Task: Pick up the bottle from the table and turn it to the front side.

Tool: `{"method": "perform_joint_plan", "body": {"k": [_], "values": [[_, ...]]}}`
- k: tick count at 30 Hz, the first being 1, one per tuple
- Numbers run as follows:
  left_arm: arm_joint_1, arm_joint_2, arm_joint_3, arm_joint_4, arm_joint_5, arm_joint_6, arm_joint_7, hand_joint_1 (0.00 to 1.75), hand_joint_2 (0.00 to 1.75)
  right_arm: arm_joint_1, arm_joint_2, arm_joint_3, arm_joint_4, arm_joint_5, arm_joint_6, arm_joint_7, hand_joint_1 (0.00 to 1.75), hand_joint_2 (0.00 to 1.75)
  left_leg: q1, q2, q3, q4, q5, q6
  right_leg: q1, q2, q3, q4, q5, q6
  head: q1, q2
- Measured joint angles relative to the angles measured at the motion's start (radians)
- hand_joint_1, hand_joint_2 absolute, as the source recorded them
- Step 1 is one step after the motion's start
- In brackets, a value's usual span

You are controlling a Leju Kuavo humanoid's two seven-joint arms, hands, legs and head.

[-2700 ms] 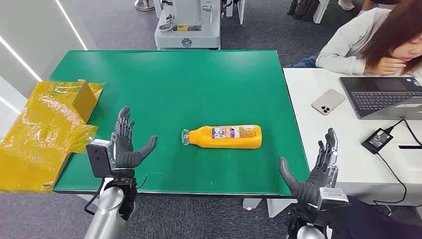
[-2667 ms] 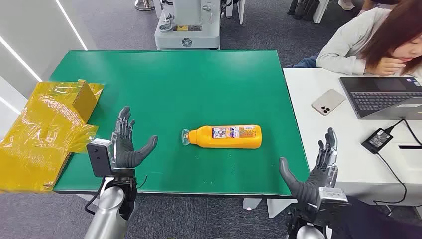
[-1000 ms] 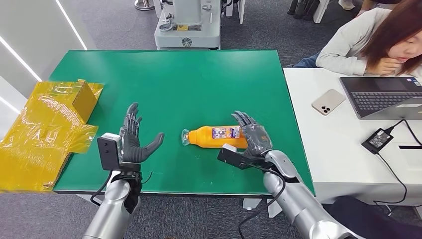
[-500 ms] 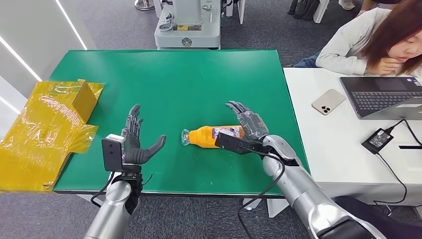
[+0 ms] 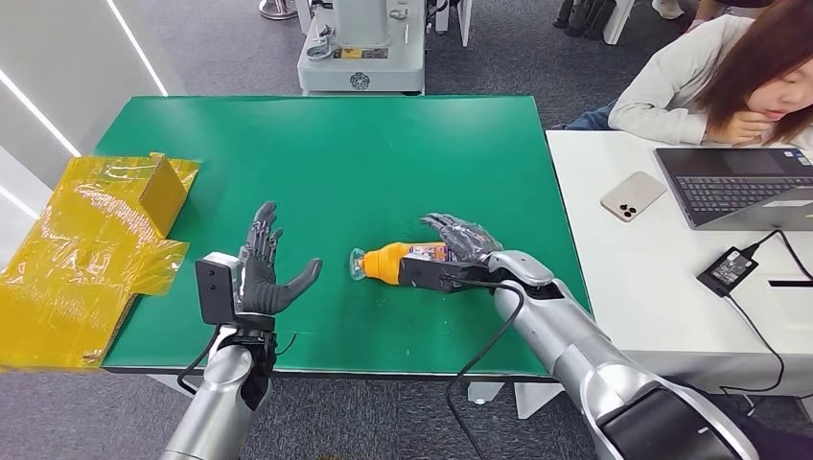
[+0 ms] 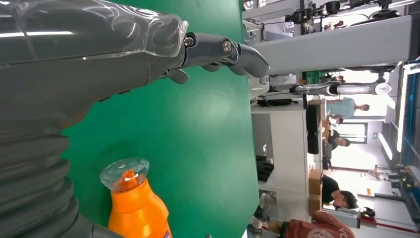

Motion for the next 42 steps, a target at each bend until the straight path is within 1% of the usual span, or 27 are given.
{"method": "perform_joint_plan", "body": {"k": [8, 15, 21, 23, 25, 27, 28, 29, 32, 33, 38, 42], "values": [[-0.002, 0.0, 0.0, 0.023, 0.014, -0.009, 0.001, 0.0, 1.75, -0.019, -0.006, 0.047, 0.041, 0.022, 0.028, 0.05, 0.0, 1.75, 0.0, 0.0, 0.0, 0.0, 0.0, 0.0, 0.0, 0.0, 0.0, 0.0, 0.0, 0.0, 0.0, 0.0], [-0.002, 0.0, 0.0, 0.036, 0.021, -0.005, 0.001, 0.0, 1.75, -0.019, -0.026, 0.074, 0.058, 0.039, 0.053, 0.067, 0.0, 1.75, 0.0, 0.0, 0.0, 0.0, 0.0, 0.0, 0.0, 0.0, 0.0, 0.0, 0.0, 0.0, 0.0, 0.0], [-0.002, 0.0, 0.0, 0.039, 0.024, 0.0, 0.001, 0.0, 1.75, -0.02, -0.033, 0.086, 0.062, 0.051, 0.058, 0.067, 0.0, 1.75, 0.0, 0.0, 0.0, 0.0, 0.0, 0.0, 0.0, 0.0, 0.0, 0.0, 0.0, 0.0, 0.0, 0.0], [0.0, 0.001, 0.0, 0.043, 0.03, 0.007, 0.001, 0.0, 1.75, -0.022, -0.041, 0.108, 0.063, 0.058, 0.069, 0.063, 0.5, 1.75, 0.0, 0.0, 0.0, 0.0, 0.0, 0.0, 0.0, 0.0, 0.0, 0.0, 0.0, 0.0, 0.0, 0.0], [0.0, 0.003, 0.0, 0.046, 0.035, 0.01, 0.0, 0.0, 1.75, -0.024, -0.048, 0.124, 0.062, 0.058, 0.082, 0.054, 1.16, 1.75, 0.0, 0.0, 0.0, 0.0, 0.0, 0.0, 0.0, 0.0, 0.0, 0.0, 0.0, 0.0, 0.0, 0.0], [0.001, 0.004, 0.0, 0.047, 0.037, 0.012, -0.001, 0.0, 1.75, -0.023, -0.053, 0.135, 0.059, 0.059, 0.088, 0.043, 1.35, 1.75, 0.0, 0.0, 0.0, 0.0, 0.0, 0.0, 0.0, 0.0, 0.0, 0.0, 0.0, 0.0, 0.0, 0.0], [0.001, 0.004, 0.0, 0.047, 0.038, 0.013, -0.002, 0.0, 1.75, -0.023, -0.056, 0.14, 0.056, 0.058, 0.09, 0.037, 1.38, 1.75, 0.0, 0.0, 0.0, 0.0, 0.0, 0.0, 0.0, 0.0, 0.0, 0.0, 0.0, 0.0, 0.0, 0.0], [0.002, 0.005, 0.0, 0.047, 0.038, 0.013, -0.002, 0.0, 1.75, -0.022, -0.058, 0.146, 0.054, 0.058, 0.091, 0.032, 1.44, 1.75, 0.0, 0.0, 0.0, 0.0, 0.0, 0.0, 0.0, 0.0, 0.0, 0.0, 0.0, 0.0, 0.0, 0.0], [0.007, 0.008, 0.0, 0.047, 0.038, 0.015, -0.003, 0.0, 1.75, -0.022, -0.064, 0.16, 0.047, 0.059, 0.089, 0.025, 1.71, 1.75, 0.0, 0.0, 0.0, 0.0, 0.0, 0.0, 0.0, 0.0, 0.0, 0.0, 0.0, 0.0, 0.0, 0.0], [0.009, 0.009, 0.0, 0.047, 0.038, 0.015, -0.003, 0.0, 1.75, -0.022, -0.065, 0.163, 0.046, 0.059, 0.089, 0.025, 1.74, 1.75, 0.0, 0.0, 0.0, 0.0, 0.0, 0.0, 0.0, 0.0, 0.0, 0.0, 0.0, 0.0, 0.0, 0.0], [0.017, 0.012, 0.0, 0.047, 0.04, 0.016, -0.003, 0.0, 1.75, -0.022, -0.068, 0.175, 0.043, 0.06, 0.079, 0.025, 1.75, 1.75, 0.0, 0.0, 0.0, 0.0, 0.0, 0.0, 0.0, 0.0, 0.0, 0.0, 0.0, 0.0, 0.0, 0.0], [0.023, 0.014, 0.002, 0.044, 0.04, 0.018, -0.003, 0.0, 1.75, -0.011, -0.069, 0.181, 0.036, 0.042, 0.029, 0.015, 1.75, 1.75, 0.0, 0.0, 0.0, 0.0, 0.0, 0.0, 0.0, 0.0, 0.0, 0.0, 0.0, 0.0, 0.0, 0.0]]}}
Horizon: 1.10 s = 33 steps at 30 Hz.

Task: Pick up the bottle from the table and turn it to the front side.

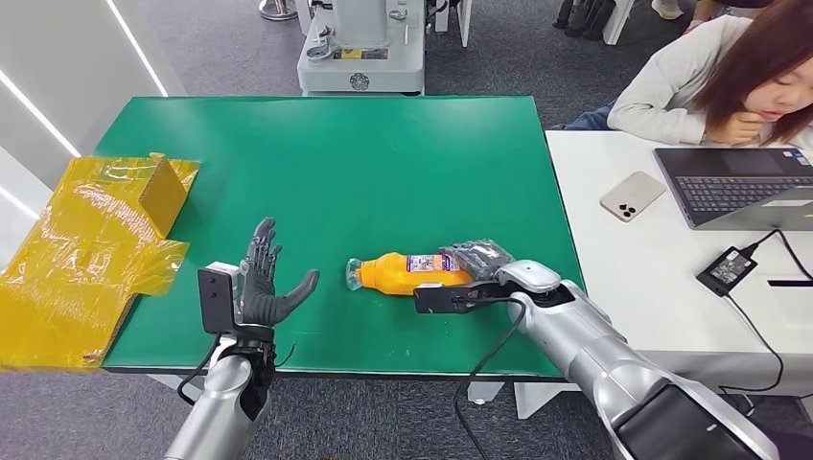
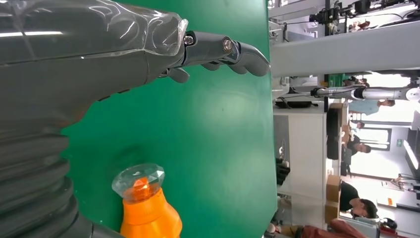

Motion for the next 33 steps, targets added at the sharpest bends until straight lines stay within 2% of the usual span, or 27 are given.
{"method": "perform_joint_plan", "body": {"k": [4, 8, 17, 25, 33], "values": [[0.015, 0.002, 0.005, -0.015, -0.007, 0.002, -0.004, 0.0, 1.75, 0.053, -0.002, -0.032, -0.032, -0.114, -0.096, -0.085, 1.75, 1.75, 0.0, -0.001, 0.0, 0.0, 0.0, 0.0, 0.0, 0.0, 0.0, 0.0, 0.0, 0.0, 0.0, 0.0], [0.028, 0.006, 0.006, -0.035, -0.023, 0.013, -0.018, 0.0, 1.75, 0.14, 0.001, -0.113, -0.089, -0.271, -0.142, -0.203, 1.75, 1.75, 0.0, -0.002, -0.001, 0.0, 0.0, 0.0, 0.0, -0.001, 0.0, 0.0, 0.0, 0.0, 0.0, 0.0], [0.022, 0.01, 0.006, -0.06, -0.088, 0.048, -0.02, 0.0, 1.75, 0.292, 0.035, -0.226, -0.222, -0.367, -0.253, -0.254, 1.75, 1.75, 0.0, -0.002, -0.001, 0.0, 0.0, 0.0, 0.0, -0.001, 0.0, 0.0, -0.001, 0.0, 0.0, 0.0], [-0.011, 0.011, 0.006, -0.067, -0.013, -0.087, 0.048, 0.0, 1.75, 0.392, 0.058, -0.317, -0.39, -0.419, -0.307, -0.273, 1.75, 1.75, 0.0, -0.001, -0.001, 0.0, 0.0, 0.0, 0.0, -0.001, 0.0, 0.0, -0.001, 0.0, 0.0, 0.0], [-0.076, 0.013, 0.006, -0.047, 0.177, -0.273, 0.155, 0.0, 1.75, 0.421, 0.091, -0.388, -0.468, -0.444, -0.328, -0.314, 1.75, 1.75, 0.0, -0.001, -0.001, 0.0, 0.0, 0.0, 0.0, -0.001, -0.001, 0.0, 0.0, 0.0, 0.0, 0.0]]}}
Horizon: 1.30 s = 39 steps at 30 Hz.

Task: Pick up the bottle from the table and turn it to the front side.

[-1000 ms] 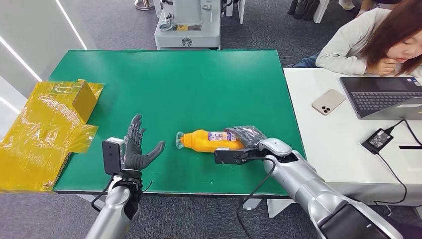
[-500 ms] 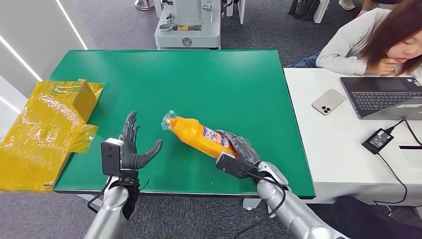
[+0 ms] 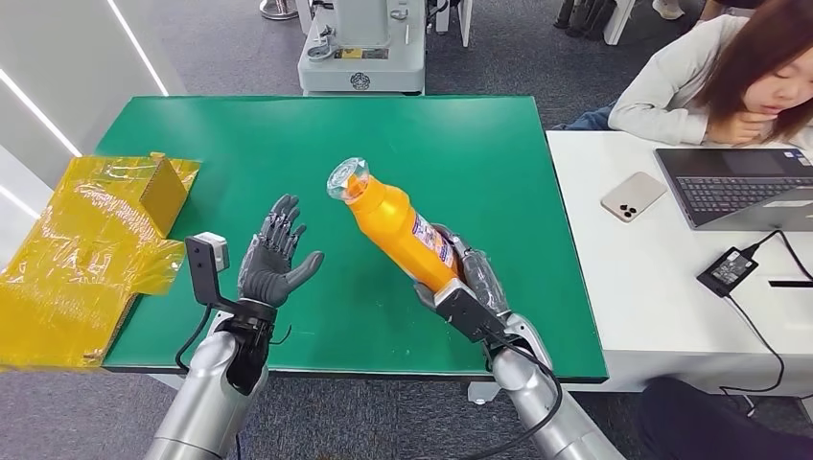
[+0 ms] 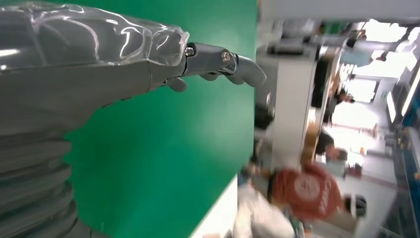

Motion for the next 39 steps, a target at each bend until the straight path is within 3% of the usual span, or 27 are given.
{"method": "perform_joint_plan", "body": {"k": [6, 18, 39], "values": [[-0.076, -0.002, 0.0, 0.042, 0.043, -0.033, 0.015, 0.0, 1.75, -0.012, 0.037, -0.034, -0.007, -0.005, -0.031, -0.011, 1.75, 1.75, 0.0, 0.0, 0.0, 0.0, 0.0, 0.0, 0.0, 0.0, 0.0, 0.0, 0.0, 0.0, 0.0, 0.0], [-0.23, -0.052, -0.003, 0.087, 0.07, 0.008, -0.002, 0.0, 1.75, -0.125, 0.128, -0.077, 0.126, 0.014, -0.074, 0.004, 1.75, 1.75, 0.0, 0.0, 0.0, 0.0, 0.001, 0.0, 0.0, 0.0, 0.0, 0.0, 0.0, 0.0, 0.0, 0.0], [-0.307, -0.112, -0.074, 0.196, 0.104, -0.058, 0.037, 0.0, 1.75, -0.198, 0.168, -0.08, 0.239, 0.241, -0.12, 0.114, 1.75, 1.75, 0.0, 0.0, 0.0, 0.001, 0.001, 0.0, 0.0, 0.0, 0.0, 0.0, 0.0, 0.0, 0.0, 0.0]]}}
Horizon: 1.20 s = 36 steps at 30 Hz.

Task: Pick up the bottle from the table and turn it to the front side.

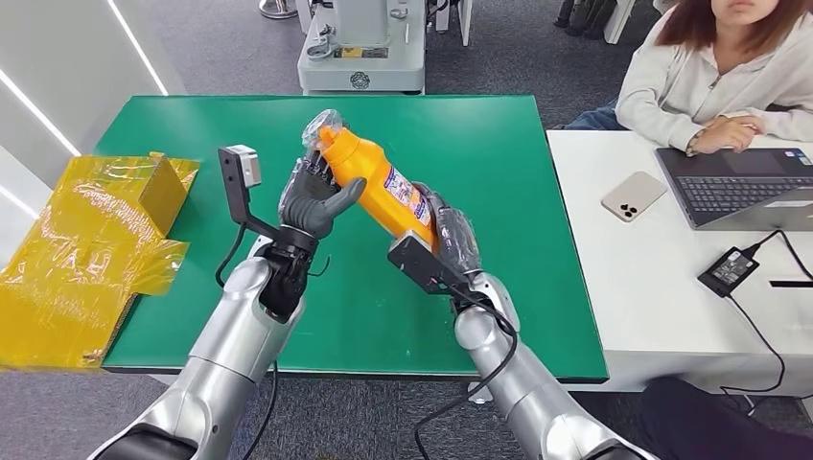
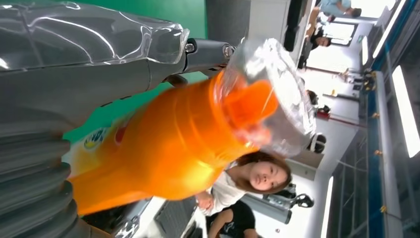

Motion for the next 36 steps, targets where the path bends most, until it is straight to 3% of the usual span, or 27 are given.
{"method": "perform_joint_plan", "body": {"k": [12, 25, 26, 28, 30, 32, 36], "values": [[-0.042, -0.03, -0.058, 0.06, -0.021, 0.034, -0.011, 0.0, 1.75, -0.002, -0.001, -0.013, -0.003, 0.06, -0.019, 0.024, 1.75, 1.75, 0.0, 0.0, 0.0, 0.0, 0.0, 0.0, 0.0, 0.0, 0.0, 0.0, 0.0, 0.0, 0.0, 0.0], [-0.076, -0.063, -0.063, 0.09, 0.014, 0.054, -0.014, 0.0, 1.75, 0.002, -0.003, -0.036, -0.001, 0.125, -0.031, 0.035, 1.75, 1.75, 0.0, 0.0, 0.0, 0.0, 0.0, 0.0, 0.0, 0.0, 0.0, 0.0, 0.0, 0.0, 0.0, 0.0], [-0.077, -0.064, -0.063, 0.09, 0.016, 0.056, -0.013, 0.05, 1.75, 0.002, -0.003, -0.038, 0.0, 0.128, -0.03, 0.035, 1.75, 1.75, 0.0, 0.0, 0.0, 0.0, 0.0, 0.0, 0.0, 0.0, 0.0, 0.0, 0.0, 0.0, 0.0, 0.0], [-0.079, -0.065, -0.063, 0.09, 0.018, 0.061, -0.013, 0.48, 1.75, 0.001, -0.002, -0.04, 0.0, 0.132, -0.028, 0.034, 1.75, 1.75, 0.0, 0.0, 0.0, 0.0, 0.0, 0.0, 0.0, 0.0, 0.0, 0.0, 0.0, 0.0, 0.0, 0.0], [-0.079, -0.066, -0.063, 0.09, 0.019, 0.07, -0.013, 1.17, 1.75, 0.0, -0.001, -0.041, 0.002, 0.135, -0.025, 0.034, 1.75, 1.75, 0.0, 0.0, 0.0, 0.0, 0.0, 0.0, 0.0, 0.0, 0.0, 0.0, 0.0, 0.0, 0.0, 0.0], [-0.079, -0.067, -0.063, 0.09, 0.018, 0.083, -0.013, 1.47, 1.75, -0.002, 0.002, -0.043, 0.007, 0.137, -0.022, 0.033, 1.75, 1.75, 0.0, 0.0, 0.0, 0.0, 0.0, 0.0, 0.0, 0.0, 0.0, 0.0, 0.0, 0.0, 0.0, 0.0], [-0.08, -0.067, -0.063, 0.09, 0.005, 0.118, -0.027, 1.45, 1.75, -0.01, 0.007, -0.045, 0.026, 0.14, -0.027, 0.024, 1.75, 1.75, 0.0, 0.0, 0.0, 0.0, 0.0, 0.0, 0.0, 0.0, 0.0, 0.0, 0.0, 0.0, 0.0, 0.0]]}}
